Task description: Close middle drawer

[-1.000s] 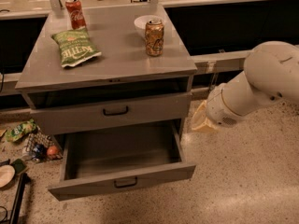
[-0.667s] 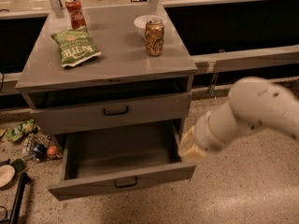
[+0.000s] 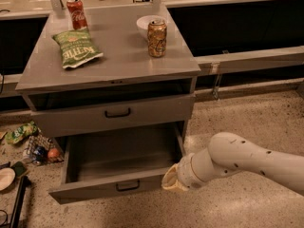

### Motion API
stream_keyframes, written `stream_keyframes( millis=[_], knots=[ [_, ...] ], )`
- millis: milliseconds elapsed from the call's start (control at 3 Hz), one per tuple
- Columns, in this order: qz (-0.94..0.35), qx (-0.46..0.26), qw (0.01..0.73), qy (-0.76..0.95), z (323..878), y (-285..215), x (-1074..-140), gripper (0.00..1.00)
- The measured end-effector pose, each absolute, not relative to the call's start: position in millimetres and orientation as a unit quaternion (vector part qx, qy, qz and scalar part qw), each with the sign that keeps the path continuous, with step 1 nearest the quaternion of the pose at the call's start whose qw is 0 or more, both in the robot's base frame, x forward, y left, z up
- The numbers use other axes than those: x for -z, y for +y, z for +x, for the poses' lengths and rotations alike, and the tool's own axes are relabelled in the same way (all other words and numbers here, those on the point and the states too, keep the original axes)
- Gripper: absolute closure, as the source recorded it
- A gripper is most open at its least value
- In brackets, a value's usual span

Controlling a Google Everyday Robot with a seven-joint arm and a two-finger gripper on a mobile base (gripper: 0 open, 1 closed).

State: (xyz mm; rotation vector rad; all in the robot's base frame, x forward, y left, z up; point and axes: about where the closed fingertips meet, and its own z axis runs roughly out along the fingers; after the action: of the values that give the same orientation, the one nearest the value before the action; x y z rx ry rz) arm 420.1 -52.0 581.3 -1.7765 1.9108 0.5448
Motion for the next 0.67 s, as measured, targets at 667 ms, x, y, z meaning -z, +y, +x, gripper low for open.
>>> stream_keyframes(
  millis=[667],
  knots=[
    [-0.662,-0.181,0.224,0.692,420.6,-55.3,-529.4,1.00]
  ],
)
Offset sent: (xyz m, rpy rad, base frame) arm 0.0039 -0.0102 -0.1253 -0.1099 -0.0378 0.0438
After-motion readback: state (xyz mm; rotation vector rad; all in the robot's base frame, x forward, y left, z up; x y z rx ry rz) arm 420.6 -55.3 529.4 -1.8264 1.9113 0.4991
